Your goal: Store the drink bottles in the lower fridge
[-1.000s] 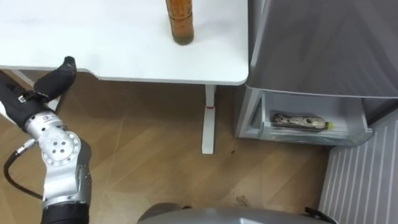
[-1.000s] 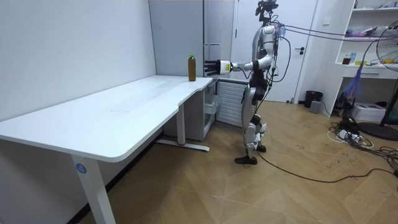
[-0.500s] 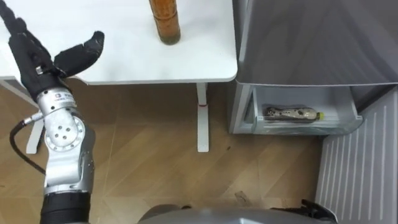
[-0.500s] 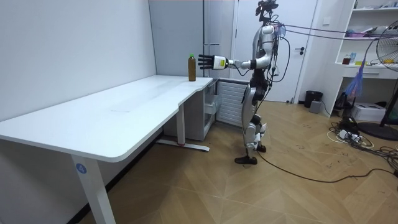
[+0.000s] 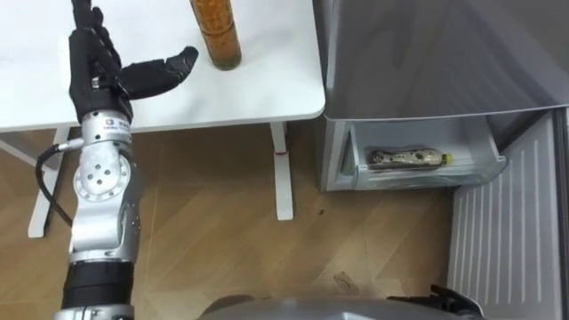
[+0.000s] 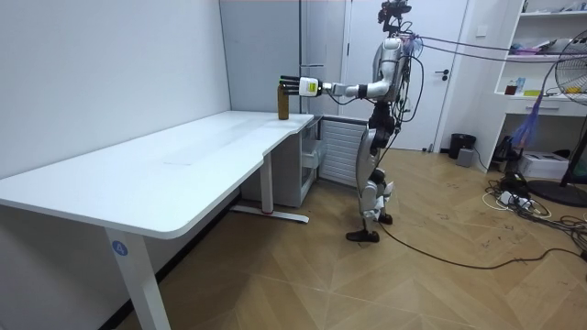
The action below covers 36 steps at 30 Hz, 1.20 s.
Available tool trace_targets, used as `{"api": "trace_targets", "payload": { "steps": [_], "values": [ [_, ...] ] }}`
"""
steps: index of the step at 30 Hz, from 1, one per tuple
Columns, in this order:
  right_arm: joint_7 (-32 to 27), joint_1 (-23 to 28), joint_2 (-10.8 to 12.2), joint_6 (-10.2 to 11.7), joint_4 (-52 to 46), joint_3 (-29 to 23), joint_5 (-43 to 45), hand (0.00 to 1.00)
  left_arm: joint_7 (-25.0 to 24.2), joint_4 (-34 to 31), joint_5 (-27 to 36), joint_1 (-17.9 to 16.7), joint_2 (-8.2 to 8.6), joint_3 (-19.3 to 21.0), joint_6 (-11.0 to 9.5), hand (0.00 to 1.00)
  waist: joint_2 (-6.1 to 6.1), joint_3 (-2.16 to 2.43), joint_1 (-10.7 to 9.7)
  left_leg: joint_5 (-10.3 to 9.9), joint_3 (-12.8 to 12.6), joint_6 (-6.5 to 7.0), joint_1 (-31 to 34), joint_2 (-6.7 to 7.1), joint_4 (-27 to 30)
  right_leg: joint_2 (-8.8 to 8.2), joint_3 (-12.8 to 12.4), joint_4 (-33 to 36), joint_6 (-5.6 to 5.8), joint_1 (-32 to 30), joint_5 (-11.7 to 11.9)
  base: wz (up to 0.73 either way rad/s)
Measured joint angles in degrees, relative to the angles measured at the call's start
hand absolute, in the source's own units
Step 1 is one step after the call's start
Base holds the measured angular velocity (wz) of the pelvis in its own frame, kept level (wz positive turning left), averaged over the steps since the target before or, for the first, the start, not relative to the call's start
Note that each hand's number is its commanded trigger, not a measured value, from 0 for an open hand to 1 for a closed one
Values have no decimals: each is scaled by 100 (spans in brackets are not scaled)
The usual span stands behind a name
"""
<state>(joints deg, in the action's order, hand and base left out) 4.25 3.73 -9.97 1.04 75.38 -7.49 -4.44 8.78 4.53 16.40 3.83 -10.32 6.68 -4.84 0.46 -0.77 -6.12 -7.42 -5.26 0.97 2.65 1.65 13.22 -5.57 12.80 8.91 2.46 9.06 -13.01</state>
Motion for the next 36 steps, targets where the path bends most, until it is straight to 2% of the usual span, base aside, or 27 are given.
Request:
{"api": "trace_targets", "payload": {
  "steps": [3,7,10,12,16,20,25,28,30,33,36],
  "values": [
    [-57,20,-11,-65,-29,-58,28,0,-125,0,428,199,-12,0,77,0,19,1,-38,0,-22,1,-21,-4,-7,-1,-32,14,0,0,0,-5],
    [-129,38,-104,-249,-56,-56,254,0,-234,281,434,526,-53,0,193,0,41,4,-45,-1,-92,2,-28,-25,-21,-3,-112,86,1,-69,-1,-9],
    [-188,109,-120,-380,-144,-55,519,0,-211,447,435,555,-175,3,298,0,70,23,-64,-5,-190,9,-28,-44,-31,-4,-165,95,1,-116,0,-15],
    [-182,158,-118,-480,-157,-59,655,0,-187,504,481,556,-187,45,386,0,70,23,-121,-12,-225,13,-28,-51,-33,-5,-195,111,1,-138,0,-11],
    [-153,160,-111,-676,-151,-66,940,0,-151,897,700,786,-205,240,555,0,70,26,-166,-16,-333,10,-45,-87,-52,4,-329,183,1,-230,0,-15],
    [-146,216,-106,-777,-138,-93,1207,0,-173,1390,1224,1109,-362,241,706,0,86,36,-208,-16,-348,10,-53,-95,-46,9,-354,185,-1,-233,1,-4],
    [-157,303,-113,-879,-162,-153,1362,0,-226,1578,1246,1303,-555,241,784,0,161,79,-218,-22,-406,2,-63,-115,-47,28,-485,185,-11,-261,13,-9],
    [-160,321,-123,-938,-181,-281,1411,0,-219,1579,1283,1413,-677,241,950,0,231,68,-223,-35,-420,-6,-106,-128,-51,40,-509,189,-16,-242,17,-9],
    [-161,310,-152,-956,-176,-289,1430,0,-214,1590,1283,1472,-730,254,957,0,263,67,-221,-48,-433,-18,-140,-142,-49,56,-551,194,-20,-226,19,-10],
    [-178,305,-267,-957,-176,-289,1460,0,-195,1759,1281,1628,-804,262,957,0,324,40,-213,-54,-490,-26,-190,-166,-53,74,-614,200,-31,-210,26,-12],
    [-219,270,-341,-933,-178,-289,1479,0,-162,1800,1277,1676,-888,263,957,0,324,32,-257,-56,-497,-31,-196,-179,-51,89,-631,189,-36,-207,26,-2]
  ]
}}
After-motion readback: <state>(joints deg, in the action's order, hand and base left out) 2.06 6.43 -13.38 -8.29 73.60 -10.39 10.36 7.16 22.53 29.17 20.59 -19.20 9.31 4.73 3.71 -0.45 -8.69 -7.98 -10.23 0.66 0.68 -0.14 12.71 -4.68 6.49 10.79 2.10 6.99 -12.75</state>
